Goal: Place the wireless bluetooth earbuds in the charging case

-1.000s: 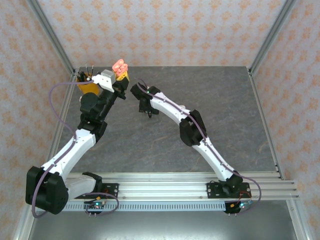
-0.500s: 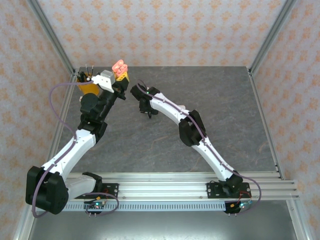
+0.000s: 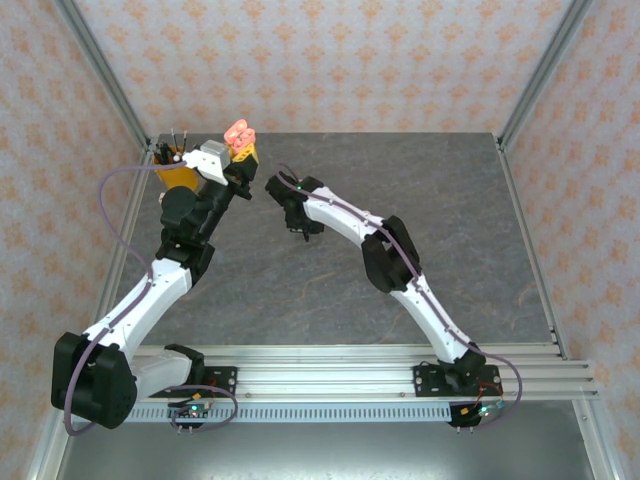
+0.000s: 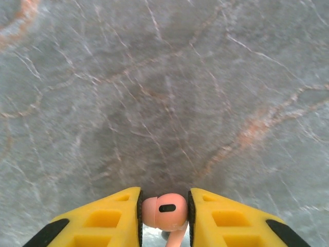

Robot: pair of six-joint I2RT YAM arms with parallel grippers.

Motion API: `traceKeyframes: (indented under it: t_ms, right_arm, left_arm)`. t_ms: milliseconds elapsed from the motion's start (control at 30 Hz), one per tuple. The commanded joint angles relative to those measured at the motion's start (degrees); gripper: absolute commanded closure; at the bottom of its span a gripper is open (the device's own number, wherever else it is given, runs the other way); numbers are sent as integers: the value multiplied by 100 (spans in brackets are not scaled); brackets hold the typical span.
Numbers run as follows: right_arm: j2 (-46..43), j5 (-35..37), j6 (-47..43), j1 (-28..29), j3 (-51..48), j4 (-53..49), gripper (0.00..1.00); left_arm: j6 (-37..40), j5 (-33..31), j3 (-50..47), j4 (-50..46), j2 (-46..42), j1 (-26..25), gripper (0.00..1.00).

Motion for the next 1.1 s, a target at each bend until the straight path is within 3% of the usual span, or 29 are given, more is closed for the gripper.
traceKeyframes:
  t_ms: [0,533,1067]
  right_arm:
    - [-610,269,-173,25,-463,15,72]
    - [-2330,-54,-454,-30,-3662,939,72]
    - [-2371,-352,-452,-149,-4019,955,60]
  left_arm:
    - [-85,149,33,214,-25,61,100]
    - [-230,349,226,214,196,53,100]
    - [-255,411,355,145,287,43,100]
